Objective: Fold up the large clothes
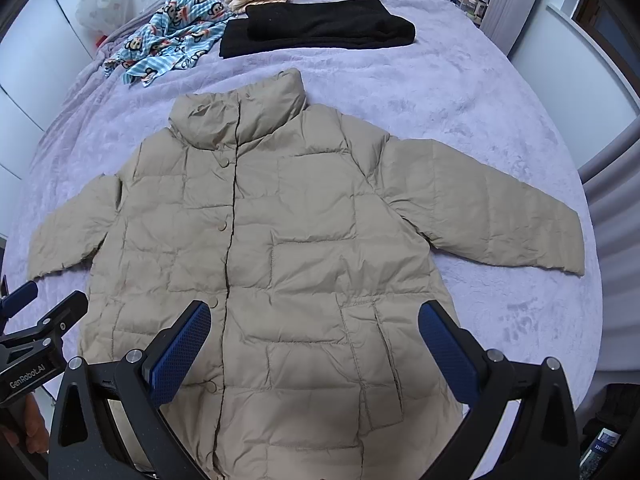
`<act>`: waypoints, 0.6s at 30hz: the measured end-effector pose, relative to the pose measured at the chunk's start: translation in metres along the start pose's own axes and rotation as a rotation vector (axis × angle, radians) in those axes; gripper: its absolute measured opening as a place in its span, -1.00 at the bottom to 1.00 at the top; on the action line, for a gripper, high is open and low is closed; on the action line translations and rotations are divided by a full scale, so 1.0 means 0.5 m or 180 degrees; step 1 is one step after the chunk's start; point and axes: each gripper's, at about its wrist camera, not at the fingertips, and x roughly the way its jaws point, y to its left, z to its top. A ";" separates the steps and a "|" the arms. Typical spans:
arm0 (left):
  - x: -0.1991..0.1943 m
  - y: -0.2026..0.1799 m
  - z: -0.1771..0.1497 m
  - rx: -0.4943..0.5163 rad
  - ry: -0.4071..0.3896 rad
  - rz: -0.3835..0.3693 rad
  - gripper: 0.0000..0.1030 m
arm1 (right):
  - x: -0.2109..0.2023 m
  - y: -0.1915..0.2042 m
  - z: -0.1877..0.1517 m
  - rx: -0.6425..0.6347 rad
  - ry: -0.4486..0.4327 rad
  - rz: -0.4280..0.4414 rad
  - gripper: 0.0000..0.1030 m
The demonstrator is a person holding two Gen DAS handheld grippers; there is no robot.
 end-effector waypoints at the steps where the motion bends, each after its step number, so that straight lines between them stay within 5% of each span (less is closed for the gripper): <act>1: 0.002 0.000 0.001 0.0000 0.0004 0.0000 1.00 | 0.002 -0.001 0.001 0.0003 0.0005 0.0001 1.00; 18: 0.014 0.000 -0.001 0.0003 0.0020 0.0002 1.00 | 0.017 0.003 0.010 -0.0003 0.0070 -0.0002 1.00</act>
